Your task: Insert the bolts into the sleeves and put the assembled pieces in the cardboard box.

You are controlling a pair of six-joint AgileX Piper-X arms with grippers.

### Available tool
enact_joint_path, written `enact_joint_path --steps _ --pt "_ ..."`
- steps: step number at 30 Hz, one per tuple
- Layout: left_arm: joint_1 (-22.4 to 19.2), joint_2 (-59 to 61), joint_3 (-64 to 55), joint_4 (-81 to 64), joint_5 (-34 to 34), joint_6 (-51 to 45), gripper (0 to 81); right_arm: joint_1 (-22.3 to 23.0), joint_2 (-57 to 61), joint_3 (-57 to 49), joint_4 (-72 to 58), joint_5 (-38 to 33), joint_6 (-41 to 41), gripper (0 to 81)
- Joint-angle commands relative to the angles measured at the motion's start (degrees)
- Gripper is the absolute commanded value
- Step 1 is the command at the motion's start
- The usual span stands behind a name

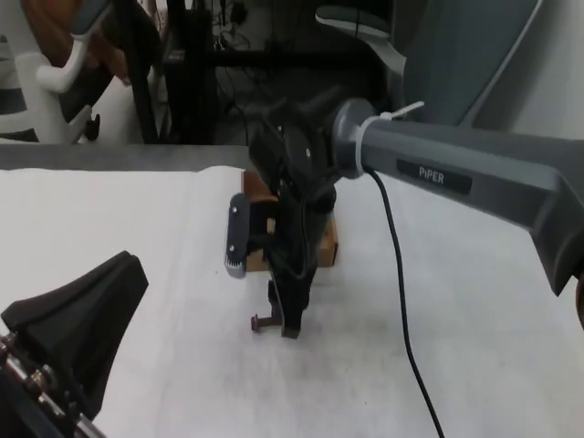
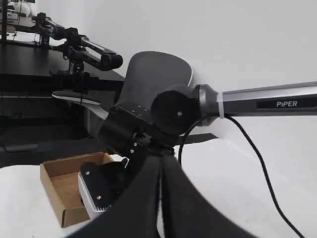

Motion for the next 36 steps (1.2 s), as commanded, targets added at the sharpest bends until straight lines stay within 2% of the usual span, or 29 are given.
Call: enact_joint_path --steps 1,19,21,22,24,30,36 --pt "-0.2 -0.5 -0.2 -0.8 0.0 0.2 1.8 0.1 -0.3 0.7 -0.9 -0.5 0.8 41.6" --pt "-0.2 -0.5 -0.2 -0.6 1.4 0.2 1.8 3.0 4.3 0.1 -3.0 -0.3 3.0 40.3" --pt "-0.2 -0.5 -0.2 -0.4 1.4 0.2 1.8 3.3 4.3 -0.1 -3.0 -0.5 3.0 32.8" --pt "-0.2 -0.5 -0.2 -0.3 1.4 0.2 1.8 3.5 4.3 -0.1 -3.0 -0.5 2.8 25.3" --pt "-0.2 -0.5 -0.2 0.4 1.4 0.2 1.8 3.8 4.3 -0.1 -3.0 0.3 2.8 1.5" --pt "-0.2 -0.5 -0.2 2.5 3.4 0.2 1.8 3.8 3.4 -0.8 -0.2 12.2 3.4 0.6" --pt "-0.2 -0.5 -0.2 3.3 3.5 0.2 1.8 1.3 -4.2 -1.2 -0.1 13.2 14.2 0.6"
